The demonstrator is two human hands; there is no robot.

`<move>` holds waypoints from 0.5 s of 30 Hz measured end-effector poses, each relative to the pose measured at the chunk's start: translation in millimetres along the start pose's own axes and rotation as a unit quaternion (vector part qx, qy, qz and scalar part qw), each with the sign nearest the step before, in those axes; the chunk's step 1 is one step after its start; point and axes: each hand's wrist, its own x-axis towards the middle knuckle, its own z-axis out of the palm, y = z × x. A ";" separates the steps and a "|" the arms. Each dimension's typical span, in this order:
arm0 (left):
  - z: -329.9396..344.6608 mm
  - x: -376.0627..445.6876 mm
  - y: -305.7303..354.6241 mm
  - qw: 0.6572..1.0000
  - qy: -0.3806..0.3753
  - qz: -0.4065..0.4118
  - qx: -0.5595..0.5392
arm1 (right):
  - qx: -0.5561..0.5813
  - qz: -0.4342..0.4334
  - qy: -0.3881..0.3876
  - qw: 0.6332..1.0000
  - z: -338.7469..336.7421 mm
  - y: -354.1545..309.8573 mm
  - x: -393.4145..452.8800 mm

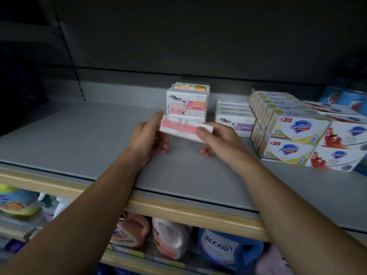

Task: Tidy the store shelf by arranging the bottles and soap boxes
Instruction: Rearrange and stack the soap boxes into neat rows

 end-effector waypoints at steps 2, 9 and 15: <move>0.1 0.0 -2.0 0.998 -0.011 0.008 0.054 | 0.022 0.060 0.016 0.998 -0.8 -2.1 2.1; 1.0 -0.6 -2.2 0.990 -0.019 0.014 0.142 | 0.070 0.131 0.034 0.988 -3.5 -3.3 6.1; 2.9 -4.6 -4.5 0.994 -0.075 0.049 0.067 | 0.007 -0.005 0.015 1.000 -3.2 0.7 2.3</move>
